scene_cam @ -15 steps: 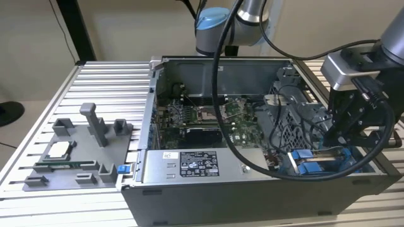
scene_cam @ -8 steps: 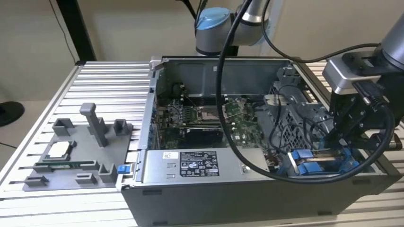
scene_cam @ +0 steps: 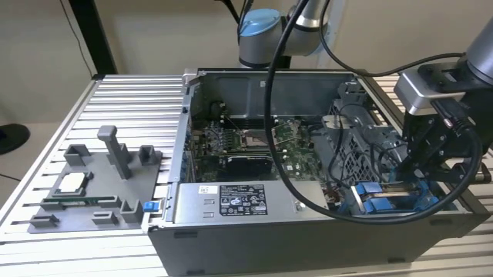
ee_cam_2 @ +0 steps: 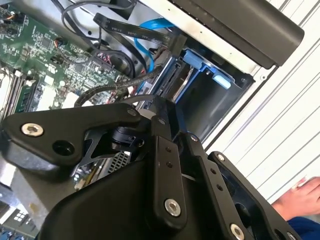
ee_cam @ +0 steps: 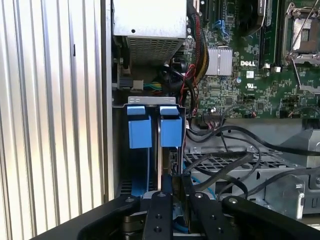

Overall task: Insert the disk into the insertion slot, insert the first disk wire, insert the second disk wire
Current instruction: 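Insert the first disk wire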

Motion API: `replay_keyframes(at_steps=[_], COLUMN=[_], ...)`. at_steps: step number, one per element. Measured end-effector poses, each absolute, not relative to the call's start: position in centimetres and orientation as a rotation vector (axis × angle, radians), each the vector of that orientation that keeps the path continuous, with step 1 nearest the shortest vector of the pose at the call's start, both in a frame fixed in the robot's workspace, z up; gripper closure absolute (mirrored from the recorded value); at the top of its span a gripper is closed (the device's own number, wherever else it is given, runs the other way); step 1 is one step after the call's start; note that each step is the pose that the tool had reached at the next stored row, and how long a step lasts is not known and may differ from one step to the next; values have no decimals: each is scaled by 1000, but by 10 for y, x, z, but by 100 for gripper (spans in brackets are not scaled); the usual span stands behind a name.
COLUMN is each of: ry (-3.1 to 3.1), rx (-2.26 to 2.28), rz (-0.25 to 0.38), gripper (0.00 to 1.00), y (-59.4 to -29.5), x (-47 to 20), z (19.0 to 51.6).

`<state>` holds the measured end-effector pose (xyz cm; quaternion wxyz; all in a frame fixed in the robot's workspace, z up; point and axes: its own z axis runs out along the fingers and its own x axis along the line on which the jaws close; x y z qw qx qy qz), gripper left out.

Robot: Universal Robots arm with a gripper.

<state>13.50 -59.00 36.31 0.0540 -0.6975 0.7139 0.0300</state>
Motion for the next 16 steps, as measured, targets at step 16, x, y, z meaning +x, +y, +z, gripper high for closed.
replay_keyframes(at_steps=[16], ry=[2168], rx=[-2117], rz=[94], gripper=[100], y=[-589], x=[152], z=[359])
